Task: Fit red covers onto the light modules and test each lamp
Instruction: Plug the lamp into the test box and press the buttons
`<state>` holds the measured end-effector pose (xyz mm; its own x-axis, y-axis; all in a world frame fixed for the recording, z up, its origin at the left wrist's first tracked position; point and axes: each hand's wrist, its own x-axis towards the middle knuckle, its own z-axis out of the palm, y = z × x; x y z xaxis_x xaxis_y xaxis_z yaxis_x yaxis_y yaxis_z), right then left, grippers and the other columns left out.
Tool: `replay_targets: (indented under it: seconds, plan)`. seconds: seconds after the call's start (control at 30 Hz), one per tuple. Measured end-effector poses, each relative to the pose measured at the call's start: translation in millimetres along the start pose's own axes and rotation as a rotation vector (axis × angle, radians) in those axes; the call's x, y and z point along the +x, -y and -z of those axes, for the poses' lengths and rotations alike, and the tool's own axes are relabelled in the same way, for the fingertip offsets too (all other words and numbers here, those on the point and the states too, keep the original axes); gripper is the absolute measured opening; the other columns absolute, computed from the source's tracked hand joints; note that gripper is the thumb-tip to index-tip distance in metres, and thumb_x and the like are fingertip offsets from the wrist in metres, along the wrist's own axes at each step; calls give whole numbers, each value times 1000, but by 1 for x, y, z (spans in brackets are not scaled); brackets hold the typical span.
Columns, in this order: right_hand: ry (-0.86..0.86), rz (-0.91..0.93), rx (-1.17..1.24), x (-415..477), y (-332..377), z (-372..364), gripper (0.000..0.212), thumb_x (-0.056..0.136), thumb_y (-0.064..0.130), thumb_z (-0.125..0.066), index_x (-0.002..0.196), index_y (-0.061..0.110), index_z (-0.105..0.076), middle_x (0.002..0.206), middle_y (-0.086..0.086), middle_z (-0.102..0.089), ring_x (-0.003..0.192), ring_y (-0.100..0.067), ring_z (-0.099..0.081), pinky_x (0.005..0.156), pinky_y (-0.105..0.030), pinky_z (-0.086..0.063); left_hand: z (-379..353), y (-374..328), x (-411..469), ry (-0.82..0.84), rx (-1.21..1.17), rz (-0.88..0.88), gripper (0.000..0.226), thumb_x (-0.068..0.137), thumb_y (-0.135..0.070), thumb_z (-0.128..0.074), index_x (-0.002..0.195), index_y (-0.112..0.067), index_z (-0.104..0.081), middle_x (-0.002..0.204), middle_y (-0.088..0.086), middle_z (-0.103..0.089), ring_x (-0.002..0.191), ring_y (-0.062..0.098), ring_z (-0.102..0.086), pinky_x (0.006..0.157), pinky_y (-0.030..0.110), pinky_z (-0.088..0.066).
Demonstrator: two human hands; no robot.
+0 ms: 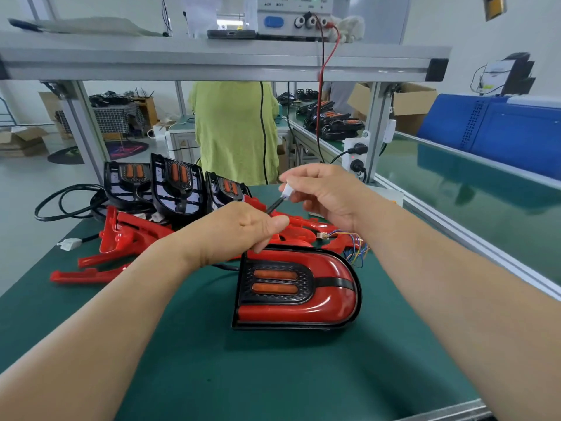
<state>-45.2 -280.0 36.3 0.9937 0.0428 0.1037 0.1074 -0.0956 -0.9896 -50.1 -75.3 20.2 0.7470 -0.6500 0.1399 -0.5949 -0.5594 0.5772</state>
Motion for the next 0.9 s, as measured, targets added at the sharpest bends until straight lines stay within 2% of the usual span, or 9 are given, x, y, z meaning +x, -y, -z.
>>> replay_targets:
  seconds: [0.13,0.23,0.37,0.47,0.53,0.63,0.73,0.83,0.9]
  plan:
    - [-37,-27,118,3,-8,5,6,91,11,-70,89,6,-67,70,-4,-72,56,-5,-64,52,-16,-52,-8,10,4,-304,20,-133,29,88,-46,-67,70,-25,-59,76,-8,-53,67,8,-50,69,27,-39]
    - [-88,-44,49,5,-15,5,19,86,24,-76,80,9,-67,69,-5,-71,53,-7,-61,49,-18,-50,-13,9,9,-555,169,-82,30,81,-36,-78,87,-24,-51,79,-8,-56,69,9,-54,67,32,-47]
    - [-73,-31,-32,5,-18,0,26,84,32,-78,76,10,-66,69,-6,-72,46,-5,-57,41,-16,-43,-13,0,16,-530,184,-90,51,82,-34,-78,127,-29,-54,99,-13,-62,84,9,-64,84,38,-54]
    - [-12,-11,-58,3,-16,-4,31,88,41,-72,77,12,-65,68,-2,-73,51,-6,-62,44,-16,-45,-18,-4,19,-544,80,-187,34,89,-21,-72,122,-20,-69,91,-7,-68,86,14,-63,83,43,-53]
    - [-86,20,-104,3,-13,4,35,96,43,-60,85,11,-68,73,-1,-75,63,-12,-70,57,-22,-54,-20,1,19,-585,9,-169,27,92,-18,-69,118,-17,-73,90,-4,-70,84,16,-65,80,44,-53]
    - [-214,135,-630,5,-15,30,35,101,34,-52,97,6,-72,84,-3,-72,77,-18,-67,74,-30,-53,-20,13,19,-608,-63,-69,23,93,-21,-68,115,-19,-74,91,-1,-70,87,19,-65,83,46,-51]
    - [-8,-21,-1122,4,-26,40,39,99,35,-54,101,1,-71,98,-15,-69,88,-26,-63,77,-33,-47,-20,22,16,-626,-108,-25,20,94,-22,-66,113,-22,-73,98,-2,-71,93,17,-66,88,45,-52]
    - [-25,-136,-1261,2,-42,44,40,97,41,-57,104,4,-71,104,-15,-71,97,-30,-64,84,-38,-52,-20,30,14,-656,-153,17,17,94,-23,-67,109,-27,-73,95,-13,-71,89,4,-64,81,30,-51]
    - [-81,-151,-1264,5,-52,48,45,97,43,-57,89,1,-68,89,-15,-69,82,-29,-63,72,-35,-50,-21,34,13,-655,-161,47,18,94,-24,-66,110,-28,-73,92,-17,-70,82,-1,-61,74,23,-45]
